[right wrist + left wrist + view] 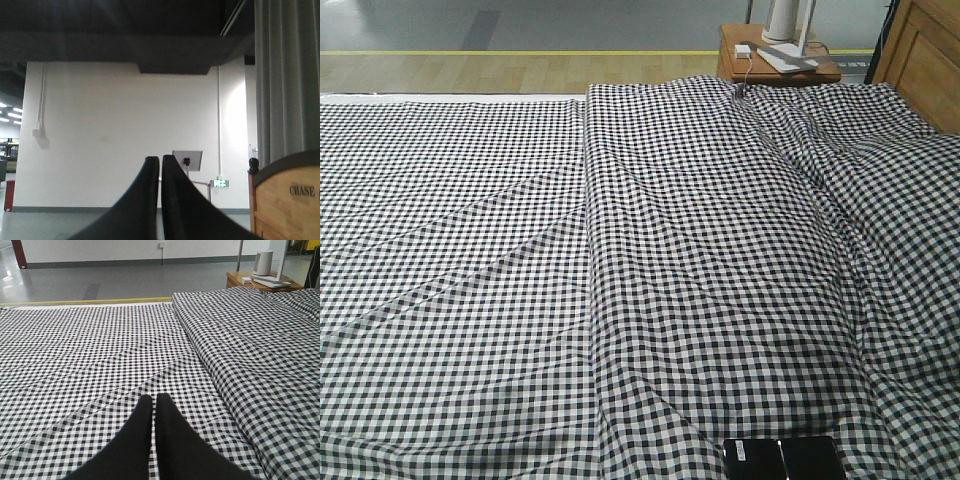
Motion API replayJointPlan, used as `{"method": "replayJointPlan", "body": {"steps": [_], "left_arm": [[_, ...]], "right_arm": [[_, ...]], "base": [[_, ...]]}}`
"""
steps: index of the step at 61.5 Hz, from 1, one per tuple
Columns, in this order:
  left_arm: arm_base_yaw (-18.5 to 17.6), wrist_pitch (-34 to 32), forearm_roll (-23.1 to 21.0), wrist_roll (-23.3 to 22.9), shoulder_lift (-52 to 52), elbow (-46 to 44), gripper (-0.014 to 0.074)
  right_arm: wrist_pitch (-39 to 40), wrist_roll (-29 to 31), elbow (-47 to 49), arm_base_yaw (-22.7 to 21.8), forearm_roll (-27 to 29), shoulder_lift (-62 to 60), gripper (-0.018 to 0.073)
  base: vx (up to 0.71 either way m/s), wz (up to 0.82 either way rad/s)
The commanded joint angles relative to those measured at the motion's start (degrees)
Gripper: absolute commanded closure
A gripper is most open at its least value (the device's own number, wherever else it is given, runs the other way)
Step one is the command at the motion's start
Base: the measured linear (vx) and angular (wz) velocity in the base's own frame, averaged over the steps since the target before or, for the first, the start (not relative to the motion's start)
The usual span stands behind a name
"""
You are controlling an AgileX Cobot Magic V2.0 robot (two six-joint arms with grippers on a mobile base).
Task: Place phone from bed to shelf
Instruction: 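Lower the right gripper toward the black phone on the bed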
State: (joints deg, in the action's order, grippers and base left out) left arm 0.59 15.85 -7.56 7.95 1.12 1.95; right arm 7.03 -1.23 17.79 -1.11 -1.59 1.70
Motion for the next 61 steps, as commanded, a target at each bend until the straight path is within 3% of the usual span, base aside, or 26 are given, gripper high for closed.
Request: {"method": "replayJointPlan", "body": {"steps": [1, 21, 36, 48, 61], "left_arm": [[-0.18, -4.18, -0.40, -0.22, 0.30, 0.13, 0.0596], [-0.18, -4.18, -0.40, -0.22, 0.30, 0.13, 0.0596], [-0.18, -4.18, -0.40, -0.22, 0.30, 0.13, 0.0596], [-0.18, -4.18, -0.40, -0.22, 0.30, 0.13, 0.0596], [-0.18, -4.18, -0.40, -0.22, 0.30, 0.13, 0.0596]], "right_arm": [[-0.05, 0.85, 6.57, -0.32, -0.68, 4.76, 0.0564], [-14.29, 0.85, 22.61, -0.32, -0.68, 20.33, 0.0557], [-20.00, 0.85, 25.00, -0.32, 0.06, 27.00, 0.0484], [-25.47, 0.85, 25.00, -0.32, 2.60, 29.53, 0.0268], [-28.76, 0.85, 25.00, -0.32, 2.60, 29.84, -0.0060]], "base": [[0.00, 0.00], [0.00, 0.00], [0.00, 0.00], [0.00, 0.00], [0.00, 0.00]]}}
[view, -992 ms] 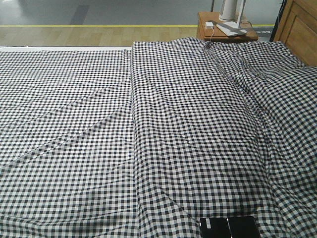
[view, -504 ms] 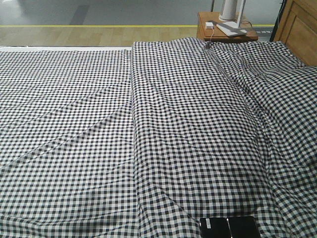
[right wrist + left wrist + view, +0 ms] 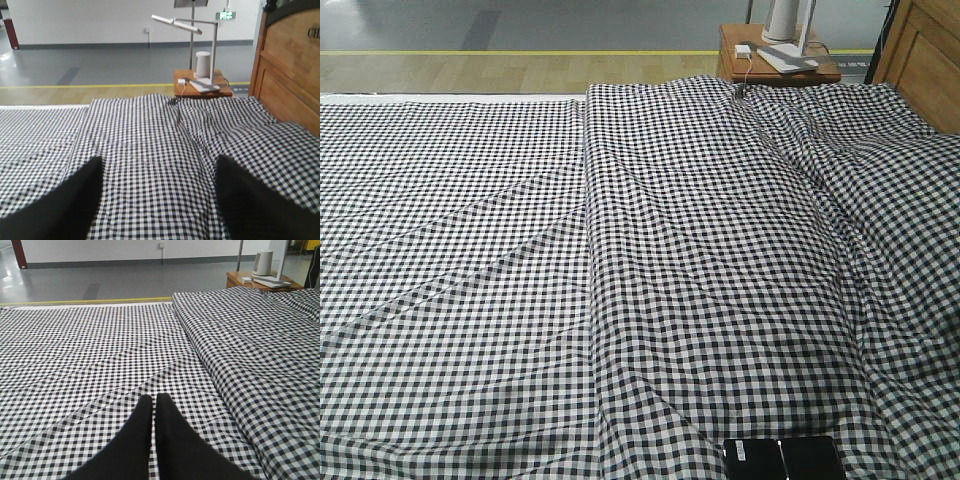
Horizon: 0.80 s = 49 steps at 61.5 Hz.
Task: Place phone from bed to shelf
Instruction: 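Lower the right gripper toward the black phone on the bed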
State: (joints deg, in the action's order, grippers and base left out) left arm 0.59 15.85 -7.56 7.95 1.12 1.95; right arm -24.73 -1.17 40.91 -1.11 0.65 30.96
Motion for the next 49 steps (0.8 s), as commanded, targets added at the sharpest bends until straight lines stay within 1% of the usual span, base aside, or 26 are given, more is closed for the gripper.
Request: {"method": "replayJointPlan", "body": {"steps": [1, 5, 11, 20, 38, 42, 49], "left_arm": [[-0.18, -4.18, -0.40, -0.22, 0.30, 0.13, 0.0596], [-0.18, -4.18, -0.40, -0.22, 0.30, 0.13, 0.0596], [-0.18, -4.18, -0.40, -0.22, 0.30, 0.13, 0.0596], [-0.18, -4.18, -0.40, -0.22, 0.30, 0.13, 0.0596], [-0.18, -4.18, -0.40, -0.22, 0.30, 0.13, 0.0596], [-0.18, -4.18, -0.40, -0.22, 0.30, 0.13, 0.0596], [-0.18, -4.18, -0.40, -0.22, 0.30, 0.13, 0.0596]], "right_arm": [[2.96, 0.79, 1.88, -0.32, 0.36, 0.57, -0.0081], [2.79, 0.79, 1.88, -0.32, 0.36, 0.57, -0.0135], [2.85, 1.17, 1.88, -0.32, 0.36, 0.57, -0.0155], [4.20, 1.62, 1.88, -0.32, 0.36, 0.57, -0.0126], [3.81, 1.68, 1.88, -0.32, 0.30, 0.91, -0.0012], [1.68, 1.17, 2.20, -0.32, 0.36, 2.43, 0.0004], [-3.84, -1.44, 4.33, -0.32, 0.36, 6.96, 0.0005]], "base": [[0.00, 0.00], [0.00, 0.00], [0.00, 0.00], [0.00, 0.00], [0.00, 0.00], [0.00, 0.00], [0.00, 0.00]]}}
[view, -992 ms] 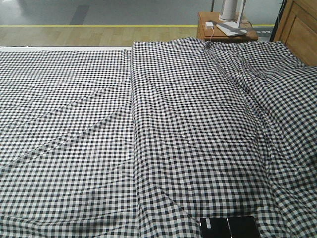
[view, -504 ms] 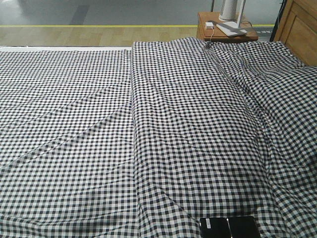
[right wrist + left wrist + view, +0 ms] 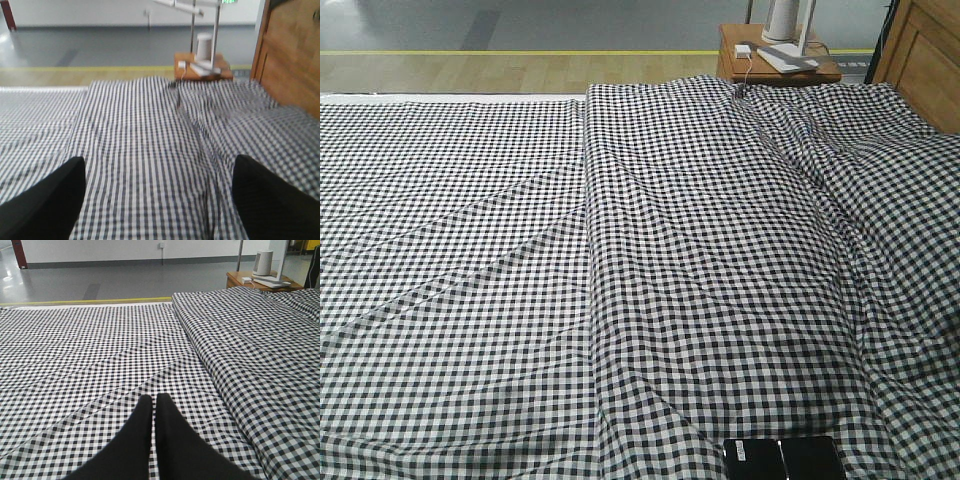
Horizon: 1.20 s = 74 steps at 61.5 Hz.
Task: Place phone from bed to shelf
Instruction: 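Lower the right gripper toward the black phone on the bed, then close the right gripper on the black phone's edge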
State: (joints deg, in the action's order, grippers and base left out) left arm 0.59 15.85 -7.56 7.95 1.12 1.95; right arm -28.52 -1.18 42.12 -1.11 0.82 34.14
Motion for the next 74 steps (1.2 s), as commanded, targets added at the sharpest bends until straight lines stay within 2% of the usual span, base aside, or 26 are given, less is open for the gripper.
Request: {"method": "replayJointPlan", "body": {"steps": [1, 16, 29, 36, 50, 67, 74], "left_arm": [[-0.18, -4.18, -0.40, -0.22, 0.30, 0.13, 0.0596], [-0.18, -4.18, -0.40, -0.22, 0.30, 0.13, 0.0596], [-0.18, -4.18, -0.40, -0.22, 0.30, 0.13, 0.0596], [-0.18, -4.18, -0.40, -0.22, 0.30, 0.13, 0.0596], [-0.18, -4.18, -0.40, -0.22, 0.30, 0.13, 0.0596], [-0.18, -4.18, -0.40, -0.22, 0.30, 0.13, 0.0596], [-0.18, -4.18, -0.40, -0.22, 0.30, 0.13, 0.0596]], "right_arm": [[-0.56, -1.47, 3.61, -0.32, 0.19, 4.40, 0.0005], [-7.28, -4.27, 10.67, -1.18, 0.19, 15.55, 0.0005], [-13.30, -2.47, 15.88, -8.07, 0.17, 22.99, 0.0005], [-16.17, 3.04, 17.53, -12.11, 2.09, 26.63, 0.0005], [-17.84, 18.34, 17.63, -19.35, 14.83, 36.20, 0.0005], [-17.84, 29.70, 17.63, -25.62, 23.10, 48.70, 0.0005], [-19.08, 34.54, 17.63, -26.91, 27.42, 53.29, 0.0005]], "base": [[0.00, 0.00], [0.00, 0.00], [0.00, 0.00], [0.00, 0.00], [0.00, 0.00], [0.00, 0.00], [0.00, 0.00]]}}
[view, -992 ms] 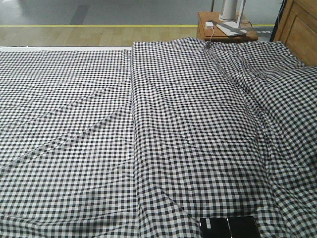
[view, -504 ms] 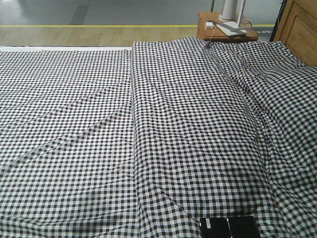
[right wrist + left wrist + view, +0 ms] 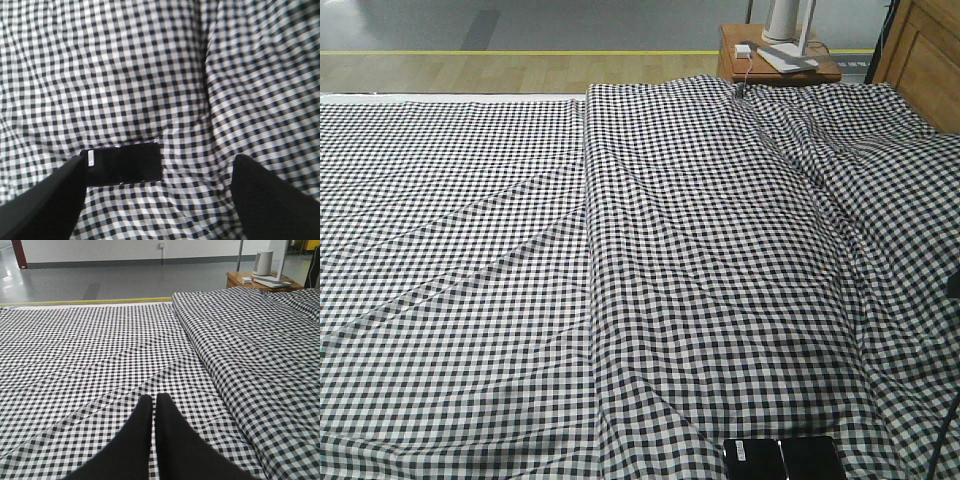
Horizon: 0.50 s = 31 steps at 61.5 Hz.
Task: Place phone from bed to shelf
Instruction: 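Close the right gripper on the black phone's edge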
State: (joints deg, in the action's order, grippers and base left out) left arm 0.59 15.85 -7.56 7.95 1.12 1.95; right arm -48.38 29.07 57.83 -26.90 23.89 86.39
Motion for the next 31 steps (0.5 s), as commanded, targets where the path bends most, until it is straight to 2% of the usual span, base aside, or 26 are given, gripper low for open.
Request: {"method": "replayJointPlan", "body": {"steps": [1, 31], "left_arm": [[-0.18, -4.18, -0.40, -0.22, 0.30, 0.13, 0.0596], [-0.18, -4.18, -0.40, -0.22, 0.30, 0.13, 0.0596]], "right_arm": [[0.61, 4.79, 1.91, -1.12, 4.60, 1.72, 0.0005], [2.98, 17.39, 1.91, -1.00, 5.20, 23.08, 0.0005]], "base": [[0.00, 0.00], [0.00, 0.00]]}}
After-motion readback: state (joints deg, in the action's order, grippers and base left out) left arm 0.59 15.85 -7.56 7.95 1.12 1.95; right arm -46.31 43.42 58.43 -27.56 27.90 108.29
